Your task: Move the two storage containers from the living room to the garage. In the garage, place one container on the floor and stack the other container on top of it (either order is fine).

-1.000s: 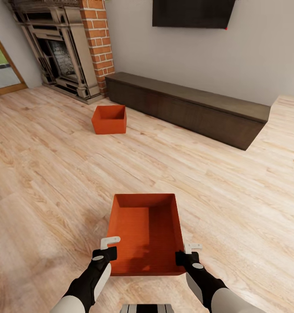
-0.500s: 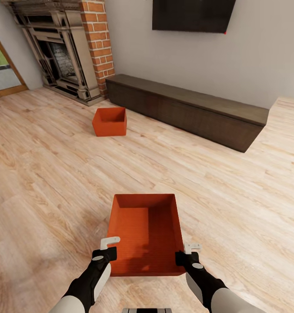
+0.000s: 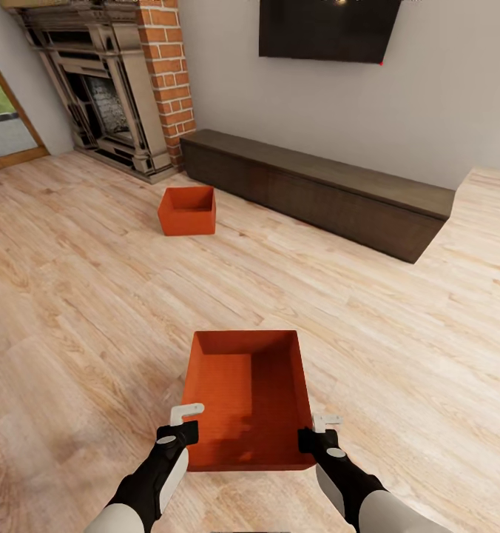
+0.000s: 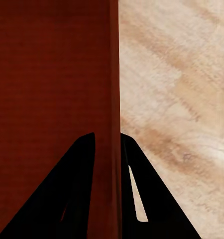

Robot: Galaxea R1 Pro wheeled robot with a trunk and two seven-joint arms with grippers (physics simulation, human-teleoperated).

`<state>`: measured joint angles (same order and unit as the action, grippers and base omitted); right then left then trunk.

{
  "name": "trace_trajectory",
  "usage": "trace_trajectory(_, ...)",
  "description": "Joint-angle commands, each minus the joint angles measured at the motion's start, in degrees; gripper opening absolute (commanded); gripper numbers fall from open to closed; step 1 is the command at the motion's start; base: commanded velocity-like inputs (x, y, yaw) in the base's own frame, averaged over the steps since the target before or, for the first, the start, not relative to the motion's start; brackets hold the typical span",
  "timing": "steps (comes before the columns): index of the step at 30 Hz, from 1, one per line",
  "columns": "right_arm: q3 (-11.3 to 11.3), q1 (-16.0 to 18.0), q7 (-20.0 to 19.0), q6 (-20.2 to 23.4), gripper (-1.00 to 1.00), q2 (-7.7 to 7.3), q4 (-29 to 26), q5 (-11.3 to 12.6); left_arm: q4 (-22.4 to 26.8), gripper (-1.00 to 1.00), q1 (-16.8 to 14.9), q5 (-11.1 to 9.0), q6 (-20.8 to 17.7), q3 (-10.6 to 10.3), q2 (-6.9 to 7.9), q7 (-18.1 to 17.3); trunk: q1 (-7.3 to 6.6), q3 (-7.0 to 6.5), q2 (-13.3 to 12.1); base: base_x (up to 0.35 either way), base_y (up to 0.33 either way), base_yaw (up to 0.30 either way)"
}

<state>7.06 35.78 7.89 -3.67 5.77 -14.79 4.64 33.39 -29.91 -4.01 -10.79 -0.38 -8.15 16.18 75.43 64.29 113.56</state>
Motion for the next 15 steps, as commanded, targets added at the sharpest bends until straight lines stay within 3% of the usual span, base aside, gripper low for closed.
trace_trajectory(1,-0.3,0.1,0.5,-0.2,-1.0,-0.06,0.1,0.4,0.1,-1.0,0.0,-0.1,-0.4,-0.3,0.06,0.6,-0.23,-0.15,-0.4,0.0,0.0,0.0)
trace_trajectory(15,-0.3,0.1,0.5,-0.7,-1.0,-0.04,0.0,0.4,0.1,-1.0,0.0,-0.1,-0.4,-0.3,0.04,0.6,-3.31,-2.66,-6.0,0.0,0.0,0.0)
